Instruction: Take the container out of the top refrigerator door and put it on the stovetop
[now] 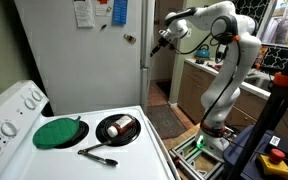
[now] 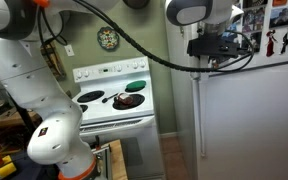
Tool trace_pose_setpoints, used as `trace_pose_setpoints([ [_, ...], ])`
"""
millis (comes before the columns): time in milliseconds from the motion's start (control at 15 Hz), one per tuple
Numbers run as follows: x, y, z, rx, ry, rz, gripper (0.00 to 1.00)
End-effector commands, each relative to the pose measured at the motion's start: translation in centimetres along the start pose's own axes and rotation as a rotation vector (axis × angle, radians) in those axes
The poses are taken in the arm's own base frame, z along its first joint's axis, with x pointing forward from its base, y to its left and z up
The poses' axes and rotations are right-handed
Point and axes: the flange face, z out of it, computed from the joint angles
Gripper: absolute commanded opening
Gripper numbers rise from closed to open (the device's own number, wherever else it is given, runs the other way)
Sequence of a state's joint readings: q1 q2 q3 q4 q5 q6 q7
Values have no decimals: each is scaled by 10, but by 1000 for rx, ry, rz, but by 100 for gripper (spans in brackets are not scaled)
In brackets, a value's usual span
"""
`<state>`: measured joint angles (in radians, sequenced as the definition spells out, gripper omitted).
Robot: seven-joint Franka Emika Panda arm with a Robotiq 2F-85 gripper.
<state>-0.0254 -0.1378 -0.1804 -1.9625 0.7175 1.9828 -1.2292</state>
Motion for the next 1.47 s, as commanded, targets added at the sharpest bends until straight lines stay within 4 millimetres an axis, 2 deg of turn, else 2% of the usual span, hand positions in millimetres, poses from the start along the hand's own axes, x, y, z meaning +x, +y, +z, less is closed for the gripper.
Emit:
trace_pose_setpoints([
  [0,-32,31,-52,-90,-28,23,8],
  [67,-38,35,-61,-114,-28,35,47],
  [400,-57,59,-109,-255,-7,84,87],
  [533,-59,68,-119,-311,8,93,99],
  [733,-63,81,-122,-372,14,92,100],
  [1000,-66,86,-133,-406,31,109,100],
  [1400,-67,67,-171,-397,-33,78,100],
])
